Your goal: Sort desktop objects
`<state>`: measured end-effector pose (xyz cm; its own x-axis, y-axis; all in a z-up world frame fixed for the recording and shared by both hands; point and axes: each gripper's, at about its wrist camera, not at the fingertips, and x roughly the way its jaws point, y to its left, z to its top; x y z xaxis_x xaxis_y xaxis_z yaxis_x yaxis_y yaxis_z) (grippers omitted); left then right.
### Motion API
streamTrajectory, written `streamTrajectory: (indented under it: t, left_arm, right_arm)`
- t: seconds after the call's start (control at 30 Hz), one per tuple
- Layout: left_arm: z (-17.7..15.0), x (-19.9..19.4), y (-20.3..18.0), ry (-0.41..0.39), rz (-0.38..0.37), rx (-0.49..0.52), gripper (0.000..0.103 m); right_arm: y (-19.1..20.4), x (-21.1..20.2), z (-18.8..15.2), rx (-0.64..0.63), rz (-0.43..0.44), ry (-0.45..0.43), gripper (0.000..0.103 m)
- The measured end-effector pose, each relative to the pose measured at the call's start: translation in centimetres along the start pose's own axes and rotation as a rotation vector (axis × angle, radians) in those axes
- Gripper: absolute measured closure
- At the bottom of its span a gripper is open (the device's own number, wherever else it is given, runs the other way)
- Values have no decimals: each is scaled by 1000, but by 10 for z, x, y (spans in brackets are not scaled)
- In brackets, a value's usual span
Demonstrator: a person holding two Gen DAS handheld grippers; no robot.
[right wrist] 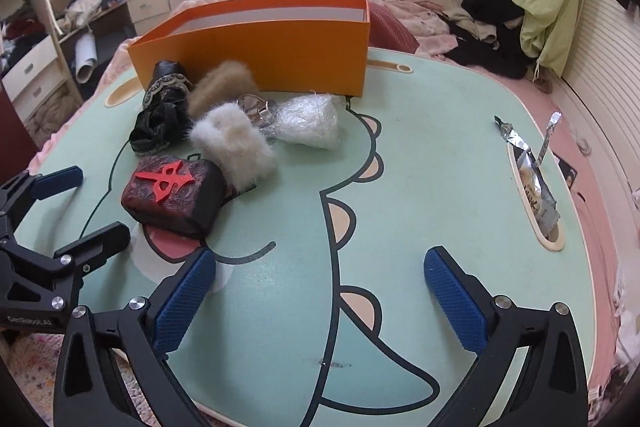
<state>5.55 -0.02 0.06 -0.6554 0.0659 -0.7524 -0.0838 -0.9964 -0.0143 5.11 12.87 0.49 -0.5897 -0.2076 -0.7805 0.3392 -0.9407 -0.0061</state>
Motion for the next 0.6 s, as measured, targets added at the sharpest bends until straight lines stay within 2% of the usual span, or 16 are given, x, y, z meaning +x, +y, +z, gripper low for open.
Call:
streamTrajectory:
  t: [0.6]
  left_arm:
    - [-1, -2, 1, -11, -3, 5, 0]
  right_arm:
    - [-1, 1, -1, 0, 0, -1, 0]
